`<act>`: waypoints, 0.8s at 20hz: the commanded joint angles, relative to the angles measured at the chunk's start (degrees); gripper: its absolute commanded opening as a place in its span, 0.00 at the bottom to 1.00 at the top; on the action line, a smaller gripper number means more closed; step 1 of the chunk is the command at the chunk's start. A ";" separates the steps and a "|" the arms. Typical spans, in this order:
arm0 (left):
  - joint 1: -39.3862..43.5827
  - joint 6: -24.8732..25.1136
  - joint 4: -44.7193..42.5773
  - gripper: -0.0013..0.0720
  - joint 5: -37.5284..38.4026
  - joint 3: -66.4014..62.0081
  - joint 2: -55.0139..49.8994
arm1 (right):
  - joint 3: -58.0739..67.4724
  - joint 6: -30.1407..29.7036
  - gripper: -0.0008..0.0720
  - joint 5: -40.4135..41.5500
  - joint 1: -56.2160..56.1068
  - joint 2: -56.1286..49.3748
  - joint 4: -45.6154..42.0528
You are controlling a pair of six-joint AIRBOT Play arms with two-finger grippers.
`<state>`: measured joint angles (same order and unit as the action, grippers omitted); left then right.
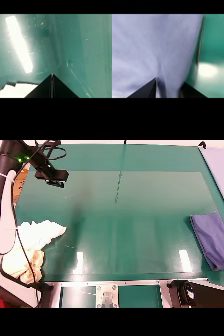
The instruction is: Fold the shirts.
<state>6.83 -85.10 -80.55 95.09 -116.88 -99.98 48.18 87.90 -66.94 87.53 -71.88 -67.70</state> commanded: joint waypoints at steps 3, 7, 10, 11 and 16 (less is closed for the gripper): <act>-0.04 1.57 -0.04 0.06 1.25 -0.22 0.98 | 22.03 16.35 0.27 -27.10 -4.50 0.74 -13.40; -0.04 1.31 -0.04 0.06 2.47 0.09 4.37 | 34.27 15.87 0.03 -26.38 -21.97 0.81 -11.58; -0.02 -0.39 0.02 0.06 1.92 6.08 8.70 | 32.59 14.93 0.03 -19.34 -39.41 1.92 -11.39; -0.02 -0.55 0.04 0.06 1.44 10.84 11.28 | 30.86 14.93 0.03 -17.73 -44.48 2.49 -11.37; -0.02 -1.92 2.99 0.06 -8.02 42.36 27.71 | 14.60 14.60 0.03 -9.22 -69.59 8.61 -11.10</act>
<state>6.83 -86.24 -79.75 92.68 -90.26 -80.64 70.39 102.74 -82.02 31.66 -66.41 -78.87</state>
